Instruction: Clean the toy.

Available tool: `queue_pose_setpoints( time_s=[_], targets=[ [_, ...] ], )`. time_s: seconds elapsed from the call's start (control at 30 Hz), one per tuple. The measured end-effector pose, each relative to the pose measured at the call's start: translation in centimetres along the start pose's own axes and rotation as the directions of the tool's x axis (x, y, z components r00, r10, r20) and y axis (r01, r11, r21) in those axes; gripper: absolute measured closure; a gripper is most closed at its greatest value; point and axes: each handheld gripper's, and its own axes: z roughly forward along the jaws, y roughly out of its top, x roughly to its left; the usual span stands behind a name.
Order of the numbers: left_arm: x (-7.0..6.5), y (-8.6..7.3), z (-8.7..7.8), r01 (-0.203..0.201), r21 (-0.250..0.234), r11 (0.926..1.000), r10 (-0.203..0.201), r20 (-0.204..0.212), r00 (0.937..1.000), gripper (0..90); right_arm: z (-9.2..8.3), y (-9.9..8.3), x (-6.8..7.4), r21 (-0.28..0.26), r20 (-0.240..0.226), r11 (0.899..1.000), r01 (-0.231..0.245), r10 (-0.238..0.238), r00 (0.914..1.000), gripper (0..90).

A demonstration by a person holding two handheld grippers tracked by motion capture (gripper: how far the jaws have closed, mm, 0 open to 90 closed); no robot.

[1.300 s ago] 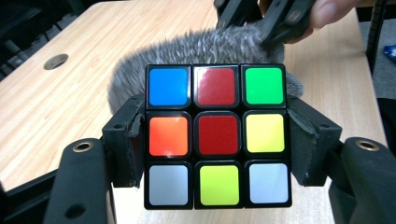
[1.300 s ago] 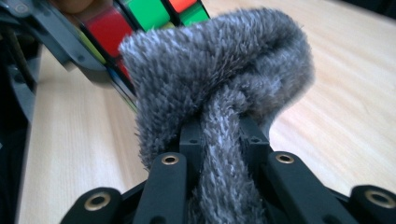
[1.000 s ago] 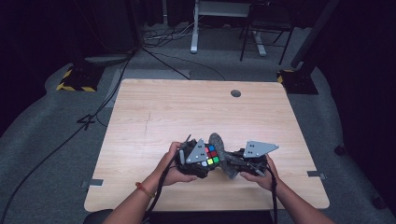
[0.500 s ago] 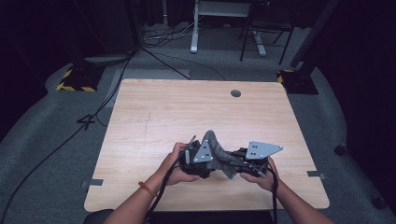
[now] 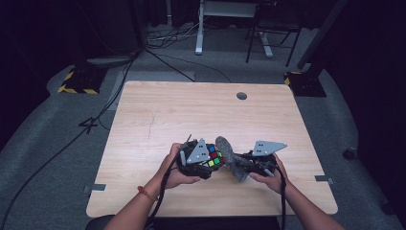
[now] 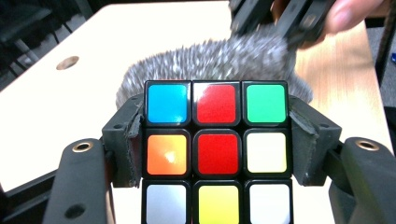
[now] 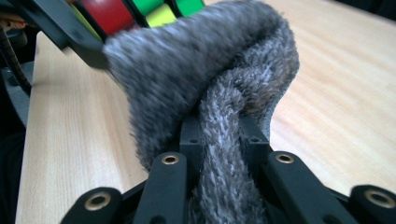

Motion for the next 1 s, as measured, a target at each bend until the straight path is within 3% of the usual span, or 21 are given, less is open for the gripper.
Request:
queue_pose_setpoints(
  time_s=[0.13,0.4,0.53,0.63,0.83,1.0],
  targets=[
    [0.0,0.1,-0.3,0.007,-0.028,0.9996,-0.007,0.011,0.9999,33.3,0.5,-0.3,-0.1,0.017,-0.036,1.000,-0.020,0.021,0.9991,76.4],
    [0.1,-0.1,0.1,0.050,-0.056,0.9972,-0.047,0.054,0.9974,32.4,0.8,-0.2,0.5,-0.033,-0.135,0.998,-0.053,0.048,0.9897,76.6],
    [0.3,-0.5,0.3,0.068,-0.030,0.9972,-0.066,0.060,0.9960,30.9,0.4,0.0,0.5,-0.073,-0.131,0.996,-0.059,0.049,0.9901,76.6],
    [0.1,-0.4,0.7,0.054,-0.009,0.9985,-0.054,0.050,0.9973,32.1,0.0,0.1,0.3,-0.106,-0.130,0.992,-0.064,0.050,0.9902,76.6],
    [0.3,-0.5,1.5,0.063,0.034,0.9974,-0.065,0.049,0.9967,31.6,-0.2,0.3,0.6,-0.103,-0.094,0.994,-0.032,0.022,0.9953,76.6],
    [-0.2,-0.4,1.8,0.009,0.088,0.9961,-0.012,0.033,0.9994,32.6,-0.3,0.5,0.7,-0.104,-0.082,0.994,-0.019,0.010,0.9966,76.6]
  ],
)
